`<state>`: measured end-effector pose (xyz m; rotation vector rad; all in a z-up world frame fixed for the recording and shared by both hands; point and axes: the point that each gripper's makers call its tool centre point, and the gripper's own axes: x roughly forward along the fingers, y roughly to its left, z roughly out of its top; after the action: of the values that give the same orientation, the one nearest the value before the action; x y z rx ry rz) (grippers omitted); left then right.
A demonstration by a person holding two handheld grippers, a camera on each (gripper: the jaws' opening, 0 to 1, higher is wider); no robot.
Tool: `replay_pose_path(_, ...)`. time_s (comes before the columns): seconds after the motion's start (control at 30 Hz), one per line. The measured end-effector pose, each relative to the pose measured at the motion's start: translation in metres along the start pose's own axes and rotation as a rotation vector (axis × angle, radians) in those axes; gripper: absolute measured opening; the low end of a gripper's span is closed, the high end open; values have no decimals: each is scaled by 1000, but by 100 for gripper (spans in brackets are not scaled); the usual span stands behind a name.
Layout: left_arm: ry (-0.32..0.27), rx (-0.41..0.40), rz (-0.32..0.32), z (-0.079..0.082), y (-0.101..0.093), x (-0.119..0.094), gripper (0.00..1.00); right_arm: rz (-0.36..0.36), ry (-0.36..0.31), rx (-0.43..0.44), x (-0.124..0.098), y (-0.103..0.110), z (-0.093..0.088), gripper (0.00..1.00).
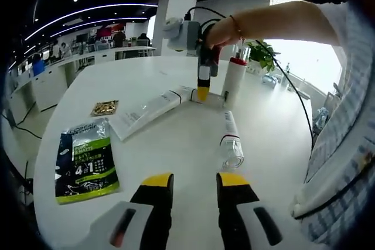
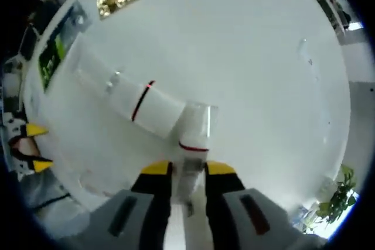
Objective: Arrange the skincare products in the storage area until every visible bottle or jar stands upright without overlapping.
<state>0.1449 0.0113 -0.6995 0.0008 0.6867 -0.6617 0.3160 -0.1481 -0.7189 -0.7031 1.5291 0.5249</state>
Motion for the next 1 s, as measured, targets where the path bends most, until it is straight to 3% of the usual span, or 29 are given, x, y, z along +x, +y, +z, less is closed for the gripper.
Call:
replay_pose_path(0.1, 5, 6, -2, -1, 0, 1, 30, -2, 28, 56, -2, 4, -6, 19)
replay_pose_path(0.3, 5, 18, -13, 3, -2, 3, 29, -33, 61, 61, 0, 12, -19, 19)
replay_pose_path(0.7, 7, 38, -36, 5, -3, 6, 29, -58, 78, 23, -3, 33, -32, 18)
replay_pose_path(1.0, 4, 48, -59, 9, -6, 12, 29, -95, 65, -69, -2, 43, -51, 18)
